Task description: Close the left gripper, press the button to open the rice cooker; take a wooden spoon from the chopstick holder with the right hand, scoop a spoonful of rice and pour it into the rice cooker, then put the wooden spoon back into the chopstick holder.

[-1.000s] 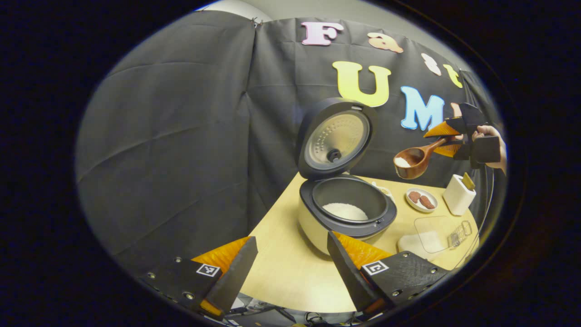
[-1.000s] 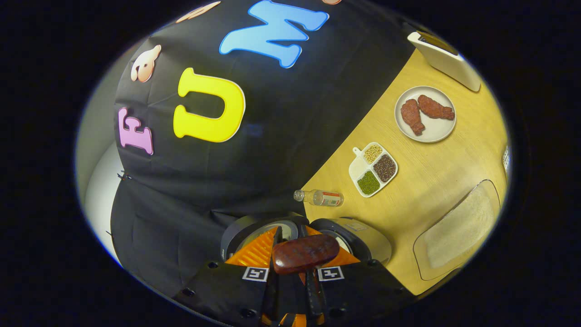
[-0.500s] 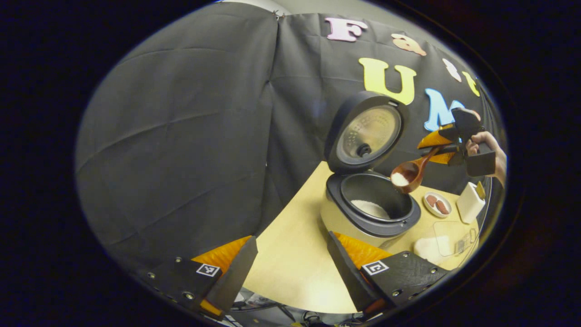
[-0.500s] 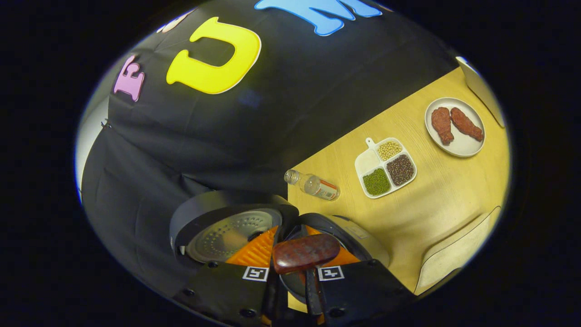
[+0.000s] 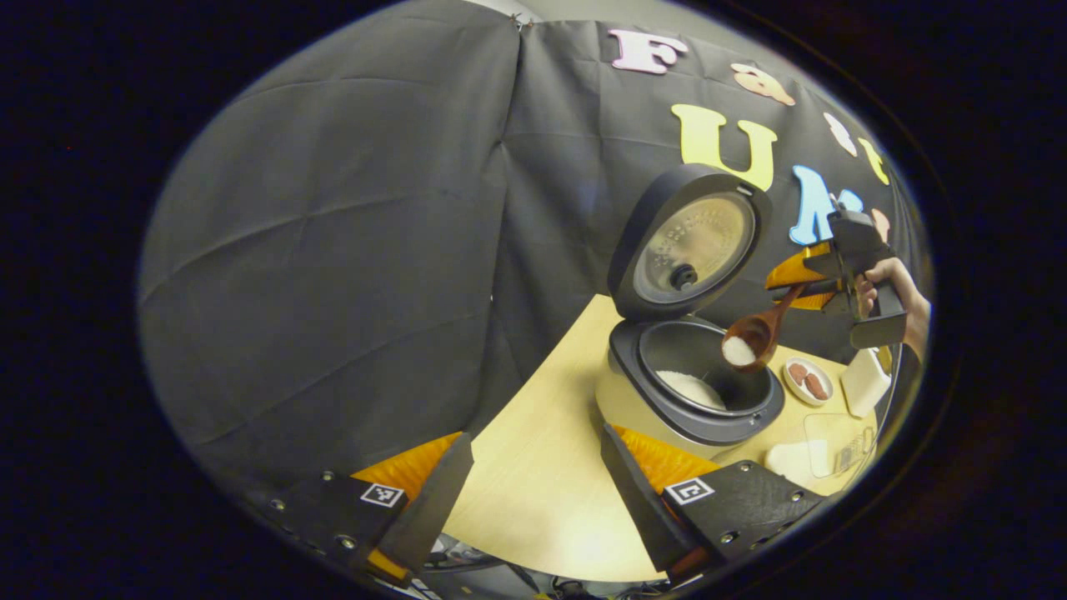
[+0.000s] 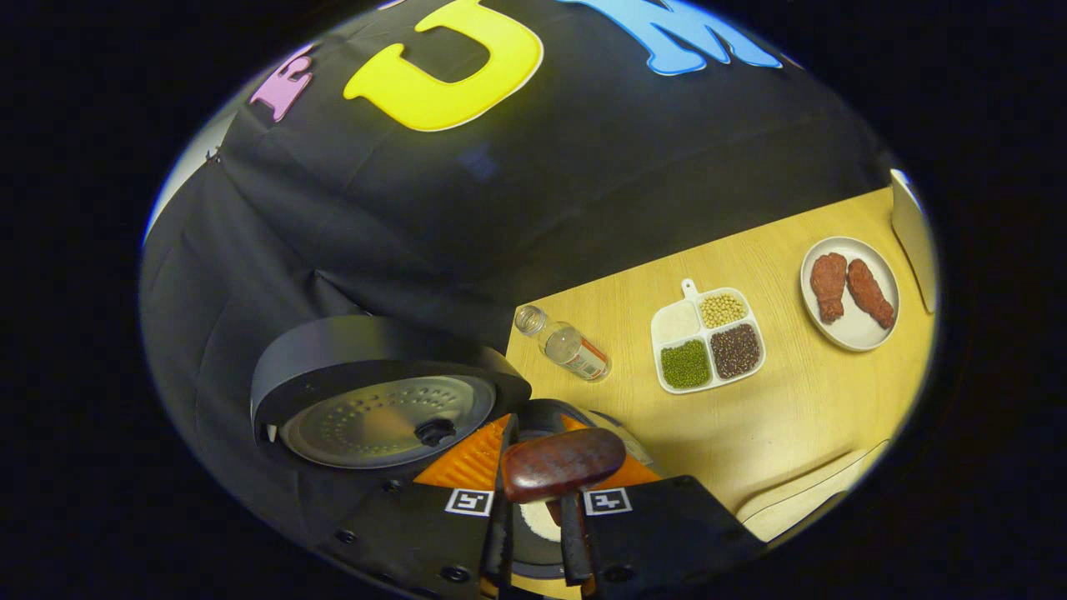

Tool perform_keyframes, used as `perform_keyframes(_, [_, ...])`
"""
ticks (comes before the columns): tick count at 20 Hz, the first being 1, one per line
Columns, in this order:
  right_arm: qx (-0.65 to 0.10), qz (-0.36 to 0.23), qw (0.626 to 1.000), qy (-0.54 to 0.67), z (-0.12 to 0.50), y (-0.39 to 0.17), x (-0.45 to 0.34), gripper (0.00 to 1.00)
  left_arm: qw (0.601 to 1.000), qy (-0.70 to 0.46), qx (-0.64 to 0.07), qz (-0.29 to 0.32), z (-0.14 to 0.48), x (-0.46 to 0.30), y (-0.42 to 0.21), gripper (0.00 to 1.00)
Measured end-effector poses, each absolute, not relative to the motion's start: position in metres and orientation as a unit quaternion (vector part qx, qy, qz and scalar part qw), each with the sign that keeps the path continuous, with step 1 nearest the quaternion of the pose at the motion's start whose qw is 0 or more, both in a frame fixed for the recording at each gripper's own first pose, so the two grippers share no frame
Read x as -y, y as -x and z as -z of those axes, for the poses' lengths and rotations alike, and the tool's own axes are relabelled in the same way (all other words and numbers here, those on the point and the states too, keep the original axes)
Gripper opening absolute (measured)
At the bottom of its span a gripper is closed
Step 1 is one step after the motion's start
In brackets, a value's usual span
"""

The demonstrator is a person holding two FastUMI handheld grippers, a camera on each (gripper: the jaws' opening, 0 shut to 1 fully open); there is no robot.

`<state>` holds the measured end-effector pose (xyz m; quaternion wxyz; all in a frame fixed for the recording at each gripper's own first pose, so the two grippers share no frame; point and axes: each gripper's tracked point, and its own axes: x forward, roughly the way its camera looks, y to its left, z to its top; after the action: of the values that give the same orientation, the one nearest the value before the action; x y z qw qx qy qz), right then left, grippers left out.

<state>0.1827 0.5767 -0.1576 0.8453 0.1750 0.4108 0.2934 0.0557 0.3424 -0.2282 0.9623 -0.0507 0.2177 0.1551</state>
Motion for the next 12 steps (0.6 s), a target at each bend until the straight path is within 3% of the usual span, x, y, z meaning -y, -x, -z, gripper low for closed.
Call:
perform_keyframes(3, [-0.389, -0.319, 0.856, -0.115, 0.153, -0.179, -0.587, 0.25, 0.963, 0.053, -0.216, -0.152, 0.229, -0.337, -0.06, 0.99])
perform_keyframes(4, [-0.381, -0.328, 0.859, -0.096, 0.151, -0.176, -0.592, 0.21, 0.963, 0.054, -0.216, -0.151, 0.229, -0.335, -0.059, 0.98])
perform_keyframes(5, [-0.374, -0.336, 0.861, -0.082, 0.149, -0.174, -0.596, 0.25, 0.963, 0.055, -0.216, -0.151, 0.229, -0.334, -0.059, 0.98])
perform_keyframes(7, [-0.356, -0.359, 0.86, -0.066, 0.144, -0.165, -0.608, 0.21, 0.963, 0.056, -0.217, -0.151, 0.231, -0.334, -0.058, 0.98])
perform_keyframes(8, [-0.346, -0.37, 0.86, -0.056, 0.141, -0.161, -0.613, 0.25, 0.962, 0.057, -0.217, -0.154, 0.232, -0.335, -0.057, 0.98])
perform_keyframes(12, [-0.298, -0.4, 0.866, 0.02, 0.134, -0.151, -0.62, 0.25, 0.96, 0.063, -0.216, -0.164, 0.232, -0.339, -0.052, 0.99])
